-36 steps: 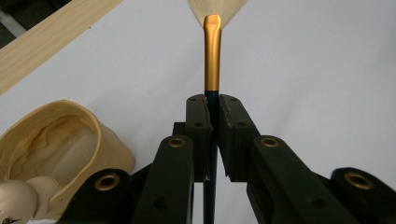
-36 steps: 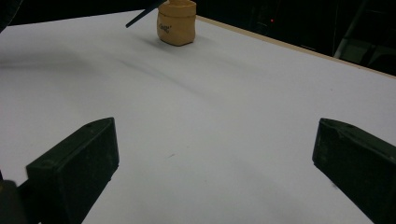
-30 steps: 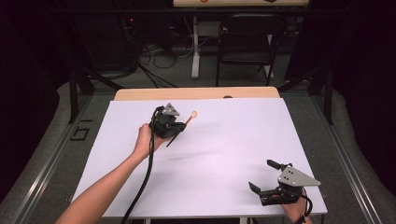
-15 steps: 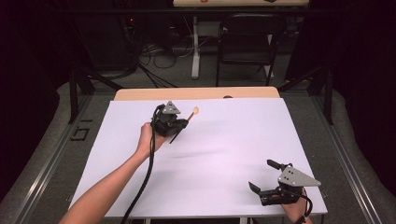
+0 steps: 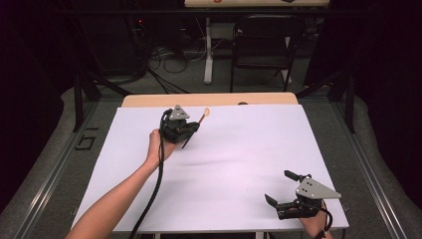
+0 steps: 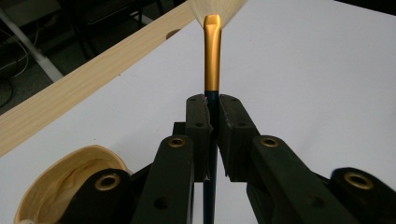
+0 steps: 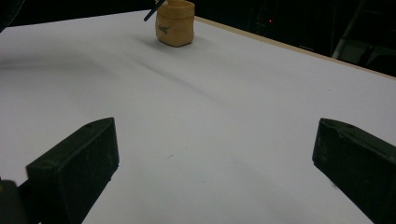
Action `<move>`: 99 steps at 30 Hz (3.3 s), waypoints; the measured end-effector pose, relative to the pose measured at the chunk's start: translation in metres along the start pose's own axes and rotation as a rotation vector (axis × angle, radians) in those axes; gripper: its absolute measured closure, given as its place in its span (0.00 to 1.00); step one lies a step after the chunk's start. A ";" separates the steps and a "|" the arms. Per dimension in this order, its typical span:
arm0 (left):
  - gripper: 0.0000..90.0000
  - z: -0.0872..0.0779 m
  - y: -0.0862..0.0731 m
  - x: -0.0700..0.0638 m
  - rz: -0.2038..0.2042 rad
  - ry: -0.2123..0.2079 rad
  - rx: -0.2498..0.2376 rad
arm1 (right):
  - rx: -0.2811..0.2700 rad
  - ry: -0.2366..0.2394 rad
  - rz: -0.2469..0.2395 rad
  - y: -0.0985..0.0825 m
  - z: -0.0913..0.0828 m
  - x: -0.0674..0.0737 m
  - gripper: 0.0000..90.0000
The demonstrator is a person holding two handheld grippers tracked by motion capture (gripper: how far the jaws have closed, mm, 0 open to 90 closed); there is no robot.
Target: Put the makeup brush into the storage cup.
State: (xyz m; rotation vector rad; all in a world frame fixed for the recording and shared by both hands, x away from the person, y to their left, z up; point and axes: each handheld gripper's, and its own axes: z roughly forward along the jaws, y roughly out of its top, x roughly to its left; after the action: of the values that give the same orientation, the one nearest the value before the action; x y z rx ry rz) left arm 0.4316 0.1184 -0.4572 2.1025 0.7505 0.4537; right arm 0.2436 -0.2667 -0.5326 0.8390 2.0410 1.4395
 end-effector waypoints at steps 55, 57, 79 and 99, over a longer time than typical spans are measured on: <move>0.93 -0.008 0.013 0.029 -0.103 0.171 -0.239 | 0.000 0.000 0.004 0.000 0.000 0.000 0.00; 0.93 -0.008 0.014 0.030 -0.110 0.176 -0.245 | 0.005 0.000 0.003 0.000 0.000 0.000 0.00; 0.92 -0.003 0.015 0.039 -0.131 0.235 -0.280 | 0.006 0.002 0.005 0.000 -0.001 0.000 0.00; 0.92 0.005 0.017 0.052 -0.143 0.282 -0.282 | 0.003 0.006 0.011 0.000 -0.001 -0.001 0.00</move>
State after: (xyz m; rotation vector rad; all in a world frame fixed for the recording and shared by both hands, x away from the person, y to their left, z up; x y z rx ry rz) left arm 0.4793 0.1415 -0.4433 1.7301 0.9325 0.7417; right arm 0.2435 -0.2684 -0.5323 0.8501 2.0468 1.4468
